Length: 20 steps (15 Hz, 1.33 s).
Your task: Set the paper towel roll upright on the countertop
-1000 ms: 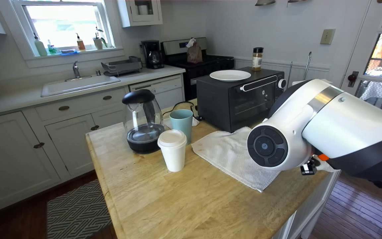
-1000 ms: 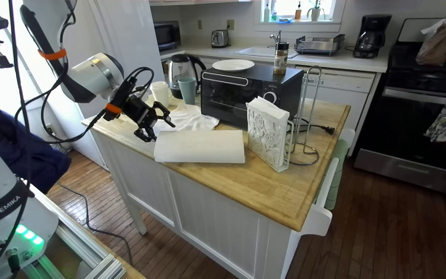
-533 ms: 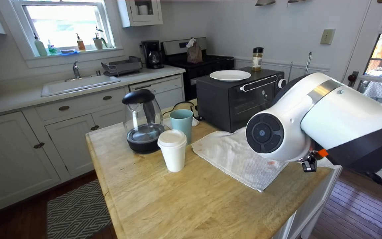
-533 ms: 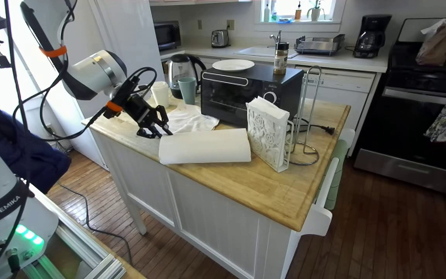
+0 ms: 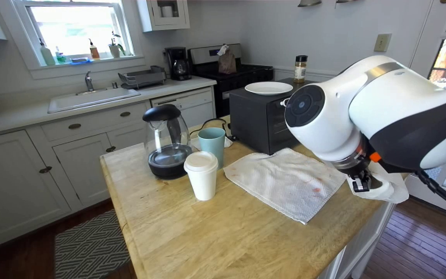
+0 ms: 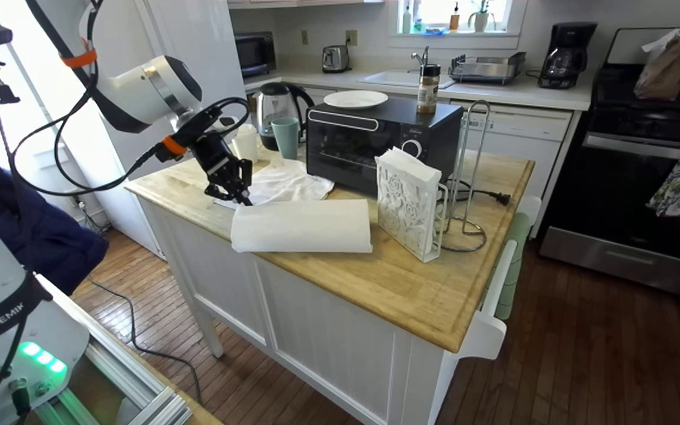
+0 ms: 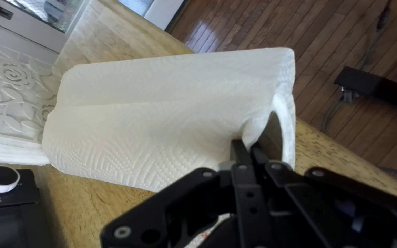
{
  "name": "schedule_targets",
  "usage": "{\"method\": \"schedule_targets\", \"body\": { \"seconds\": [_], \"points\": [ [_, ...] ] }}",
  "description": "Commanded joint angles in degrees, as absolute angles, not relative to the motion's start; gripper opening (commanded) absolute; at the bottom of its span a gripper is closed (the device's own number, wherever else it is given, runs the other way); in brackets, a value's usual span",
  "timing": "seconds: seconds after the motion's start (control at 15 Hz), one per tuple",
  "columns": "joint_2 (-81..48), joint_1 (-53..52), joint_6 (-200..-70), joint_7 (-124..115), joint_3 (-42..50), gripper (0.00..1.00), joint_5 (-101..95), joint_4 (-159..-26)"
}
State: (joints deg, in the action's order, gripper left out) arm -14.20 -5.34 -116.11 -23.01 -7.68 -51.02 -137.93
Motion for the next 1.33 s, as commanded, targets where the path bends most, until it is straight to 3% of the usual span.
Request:
{"method": "schedule_targets", "body": {
  "seconds": [0.0, 0.73, 1.27],
  "points": [
    [-8.6, -3.8, -120.1, -16.6, -6.7, 0.01, -42.8, -140.2],
    [3.5, -0.2, -121.0, 0.7, -1.1, 0.01, -17.6, -141.3],
    [5.0, 1.6, -120.1, 3.9, 1.9, 0.04, -12.5, -139.3]
  ]
}}
